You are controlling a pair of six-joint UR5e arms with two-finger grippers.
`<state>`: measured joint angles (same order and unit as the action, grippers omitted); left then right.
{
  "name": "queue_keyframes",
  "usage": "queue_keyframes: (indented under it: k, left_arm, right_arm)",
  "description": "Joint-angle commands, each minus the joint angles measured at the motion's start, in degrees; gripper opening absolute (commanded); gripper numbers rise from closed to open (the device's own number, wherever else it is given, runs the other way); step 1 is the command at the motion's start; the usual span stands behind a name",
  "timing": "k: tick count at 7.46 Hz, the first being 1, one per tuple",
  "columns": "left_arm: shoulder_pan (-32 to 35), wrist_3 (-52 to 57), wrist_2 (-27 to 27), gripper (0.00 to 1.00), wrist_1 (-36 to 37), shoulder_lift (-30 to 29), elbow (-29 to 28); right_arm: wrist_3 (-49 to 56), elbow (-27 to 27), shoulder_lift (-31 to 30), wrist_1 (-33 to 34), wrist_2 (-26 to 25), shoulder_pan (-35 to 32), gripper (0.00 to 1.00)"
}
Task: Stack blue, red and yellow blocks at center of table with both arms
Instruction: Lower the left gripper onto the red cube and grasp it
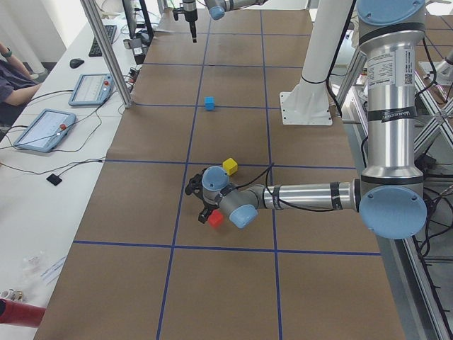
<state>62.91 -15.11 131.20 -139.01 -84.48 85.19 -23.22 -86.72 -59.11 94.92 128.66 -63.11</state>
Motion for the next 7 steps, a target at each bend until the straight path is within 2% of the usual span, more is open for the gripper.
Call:
queue_keyframes:
  k: [1, 7]
  left_arm:
    - [-0.16, 0.16, -0.07, 0.99, -0.03, -0.24, -1.51]
    - [-0.6, -0.1, 0.28, 0.99, 0.06, -0.07, -3.1]
  right_arm:
    - [-0.07, 0.06, -0.04, 0.0, -0.08, 0.18, 0.99]
    - [-0.69, -0.47, -0.04, 0.0, 0.19, 0.35, 0.99]
